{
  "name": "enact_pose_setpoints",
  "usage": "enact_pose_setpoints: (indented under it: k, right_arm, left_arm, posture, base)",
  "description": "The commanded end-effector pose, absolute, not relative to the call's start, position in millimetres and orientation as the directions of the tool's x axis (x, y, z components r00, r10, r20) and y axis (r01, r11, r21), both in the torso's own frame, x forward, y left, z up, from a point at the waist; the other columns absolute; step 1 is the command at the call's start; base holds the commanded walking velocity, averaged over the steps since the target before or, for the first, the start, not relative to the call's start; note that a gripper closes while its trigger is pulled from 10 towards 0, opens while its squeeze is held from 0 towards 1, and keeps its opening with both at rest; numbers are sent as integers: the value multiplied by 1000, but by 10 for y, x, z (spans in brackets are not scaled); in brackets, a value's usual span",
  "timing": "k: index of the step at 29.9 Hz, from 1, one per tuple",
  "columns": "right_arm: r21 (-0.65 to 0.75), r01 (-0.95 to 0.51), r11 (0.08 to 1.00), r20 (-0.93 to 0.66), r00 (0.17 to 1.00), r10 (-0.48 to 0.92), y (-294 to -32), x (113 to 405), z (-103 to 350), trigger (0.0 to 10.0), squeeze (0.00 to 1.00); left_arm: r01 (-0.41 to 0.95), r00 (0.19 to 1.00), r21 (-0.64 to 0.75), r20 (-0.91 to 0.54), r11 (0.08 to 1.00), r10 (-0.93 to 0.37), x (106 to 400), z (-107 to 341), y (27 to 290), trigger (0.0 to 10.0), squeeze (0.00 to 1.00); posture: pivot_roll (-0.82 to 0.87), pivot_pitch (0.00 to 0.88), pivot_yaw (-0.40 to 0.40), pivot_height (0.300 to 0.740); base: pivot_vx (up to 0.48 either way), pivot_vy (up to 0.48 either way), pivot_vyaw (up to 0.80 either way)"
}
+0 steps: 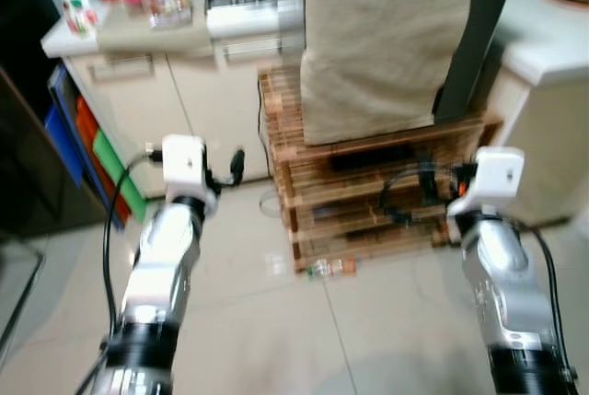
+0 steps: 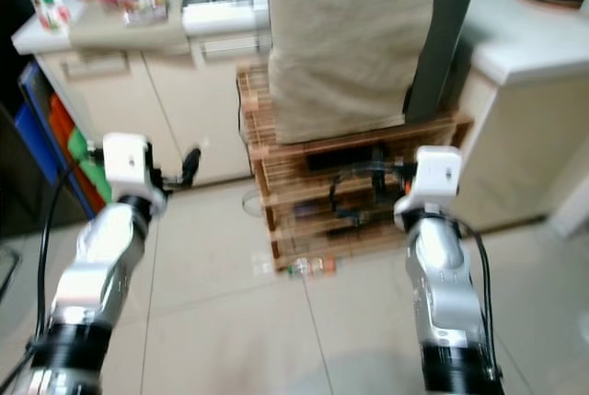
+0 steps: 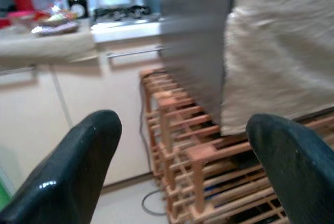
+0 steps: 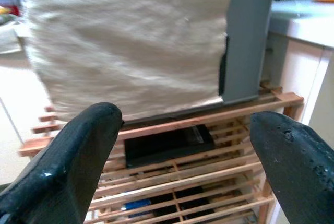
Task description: Restocking fridge
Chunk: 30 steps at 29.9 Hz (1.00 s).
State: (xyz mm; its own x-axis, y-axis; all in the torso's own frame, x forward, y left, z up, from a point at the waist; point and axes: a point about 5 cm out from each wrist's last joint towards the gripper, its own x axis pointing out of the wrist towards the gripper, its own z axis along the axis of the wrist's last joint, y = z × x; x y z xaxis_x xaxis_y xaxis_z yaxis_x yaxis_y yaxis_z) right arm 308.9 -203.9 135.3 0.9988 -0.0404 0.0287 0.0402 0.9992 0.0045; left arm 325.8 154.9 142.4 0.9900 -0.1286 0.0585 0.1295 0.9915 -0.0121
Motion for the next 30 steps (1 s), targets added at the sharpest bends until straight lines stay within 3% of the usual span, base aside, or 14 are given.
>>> enact_pose_setpoints:
  k: [1,6,8,12,21,30]
  right_arm:
    - [-4,46,999,13,999,-46,-2025,3157,1359,10000,0]
    - [-18,114,993,-36,993,-115,-2053,3201,1291,10000,0]
    - [11,137,990,-64,989,-136,-2082,3196,1227,10000,0]
    - [25,149,989,-113,983,-145,-2131,3165,1088,10000,0]
    - [1,86,996,-156,984,-85,-2029,3232,979,10000,0]
    - [31,68,997,-127,990,-64,-1897,3339,1032,10000,0]
  left_arm:
    - [133,988,-16,76,991,-132,3275,1472,1545,10000,0]
    - [114,991,-82,85,990,-107,3281,1512,1586,10000,0]
    - [89,995,-204,63,975,-77,3281,1495,1618,10000,0]
    - [72,997,-233,43,970,-64,3241,1445,1642,10000,0]
    - [76,996,-183,-33,980,-84,3231,1334,1638,10000,0]
    - [169,984,-128,72,977,-161,3258,1507,1601,10000,0]
  posture:
    - [-196,0,86,740]
    - [-190,0,84,740]
    - [-189,0,83,740]
    - [-177,0,75,740]
    - [-133,0,43,740]
    - [-116,0,46,740]
  base:
    - [439,0,0]
    - [436,0,0]
    - [435,0,0]
    - [434,0,0]
    - [419,85,0]
    - [330,342,-128]
